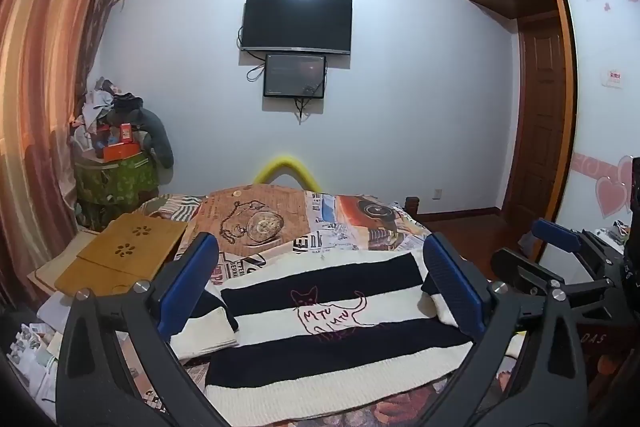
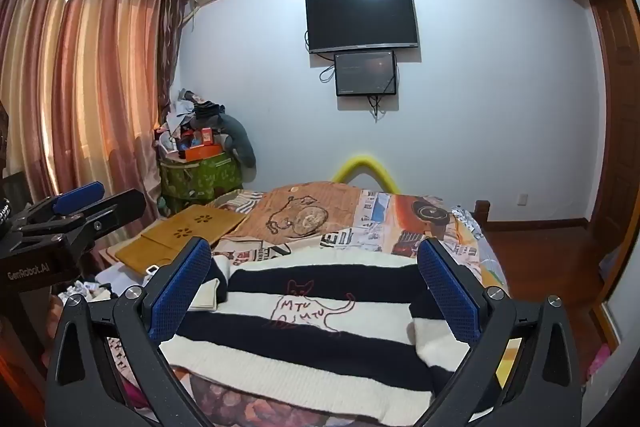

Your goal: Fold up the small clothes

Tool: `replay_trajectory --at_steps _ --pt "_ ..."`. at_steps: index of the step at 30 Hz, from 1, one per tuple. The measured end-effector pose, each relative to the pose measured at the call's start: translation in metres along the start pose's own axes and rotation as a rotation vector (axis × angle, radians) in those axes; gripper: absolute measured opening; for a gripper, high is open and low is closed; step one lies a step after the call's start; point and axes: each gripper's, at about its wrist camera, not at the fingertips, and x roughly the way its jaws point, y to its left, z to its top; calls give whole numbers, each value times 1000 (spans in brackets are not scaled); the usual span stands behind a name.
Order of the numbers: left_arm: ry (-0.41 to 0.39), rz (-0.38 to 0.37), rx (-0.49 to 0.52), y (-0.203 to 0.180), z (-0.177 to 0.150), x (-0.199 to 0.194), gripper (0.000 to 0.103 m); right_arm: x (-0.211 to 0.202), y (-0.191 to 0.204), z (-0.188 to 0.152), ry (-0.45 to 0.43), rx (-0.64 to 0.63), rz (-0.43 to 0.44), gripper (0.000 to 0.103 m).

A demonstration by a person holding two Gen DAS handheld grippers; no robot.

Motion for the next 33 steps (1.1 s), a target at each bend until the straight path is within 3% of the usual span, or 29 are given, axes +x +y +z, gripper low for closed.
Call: replay_trajectory --at_steps 33 --pt "-2 29 13 -1 0 0 103 4 -5 -1 -10 -7 -16 103"
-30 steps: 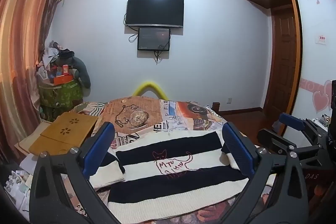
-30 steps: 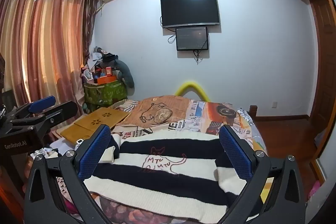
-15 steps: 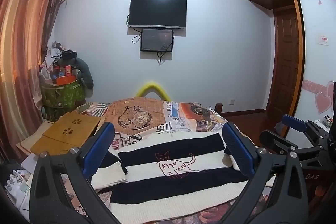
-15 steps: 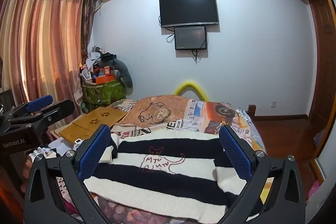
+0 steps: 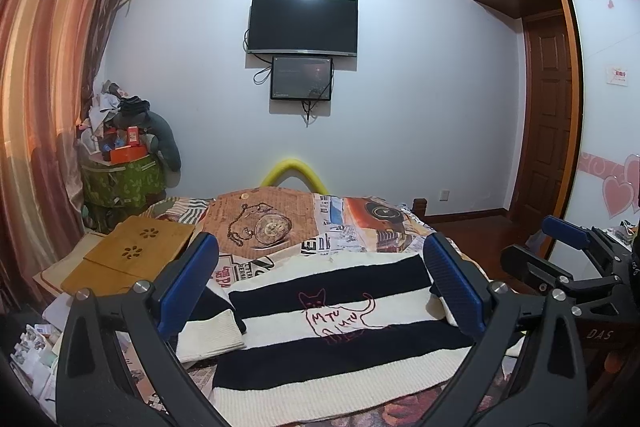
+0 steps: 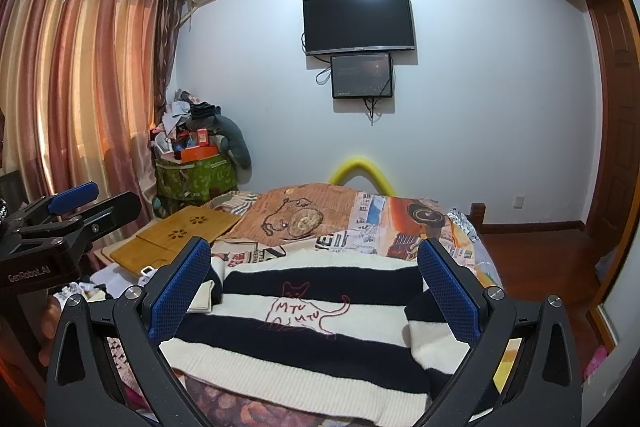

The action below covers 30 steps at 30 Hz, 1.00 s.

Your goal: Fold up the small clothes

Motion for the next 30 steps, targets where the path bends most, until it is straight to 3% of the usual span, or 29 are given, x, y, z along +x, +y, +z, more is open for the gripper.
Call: replay_trajectory --at_steps 30 --pt "-4 15 2 -1 1 3 103 -5 6 4 -17 -2 8 103"
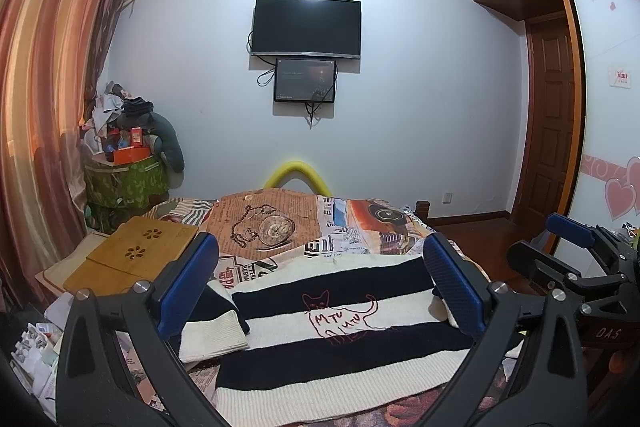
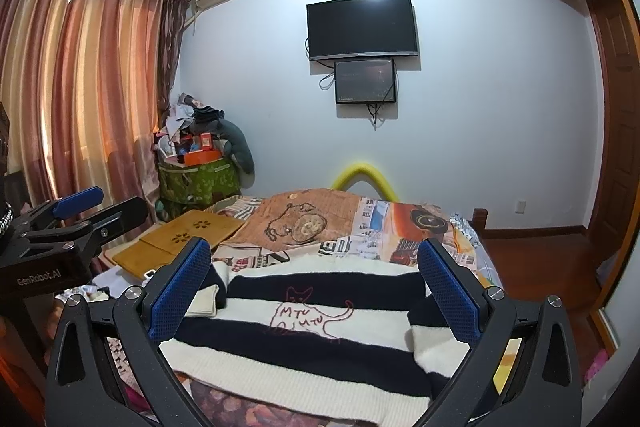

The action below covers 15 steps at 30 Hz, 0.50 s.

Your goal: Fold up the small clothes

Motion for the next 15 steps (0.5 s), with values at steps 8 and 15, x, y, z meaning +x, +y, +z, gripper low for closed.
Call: replay_trajectory --at_steps 8,15 --pt "1 -1 -1 1 0 -1 103 0 0 0 -1 0 0 103" --pt "1 1 -4 1 0 0 103 0 1 0 2 1 2 103"
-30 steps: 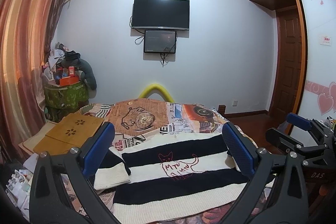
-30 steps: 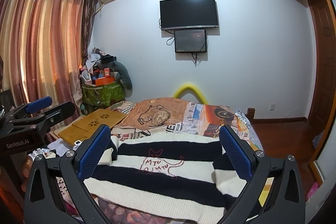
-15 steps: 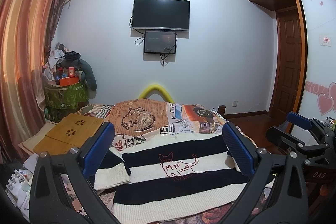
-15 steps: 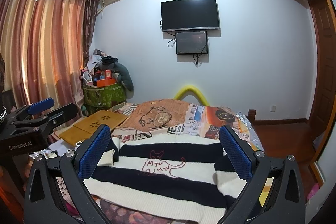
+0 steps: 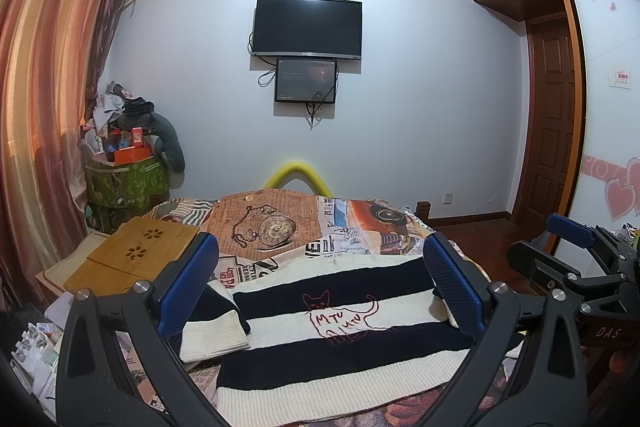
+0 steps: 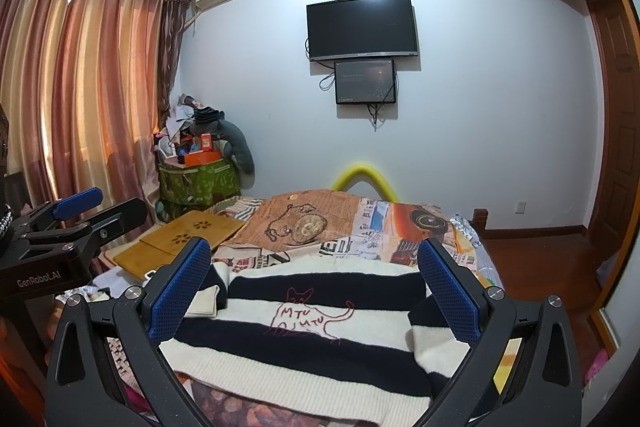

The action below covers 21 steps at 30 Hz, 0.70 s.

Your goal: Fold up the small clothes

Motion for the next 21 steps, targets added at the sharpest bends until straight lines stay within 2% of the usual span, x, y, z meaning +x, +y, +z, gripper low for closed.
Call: replay_trajectory --at_steps 14,18,21 --pt "15 16 -16 4 -3 12 103 11 0 -3 28 6 0 103" --pt "27 54 -30 15 -8 28 103 27 -3 -9 76 16 -2 103" --pt "85 104 -28 29 -18 49 103 45 -7 -17 127 27 -2 103"
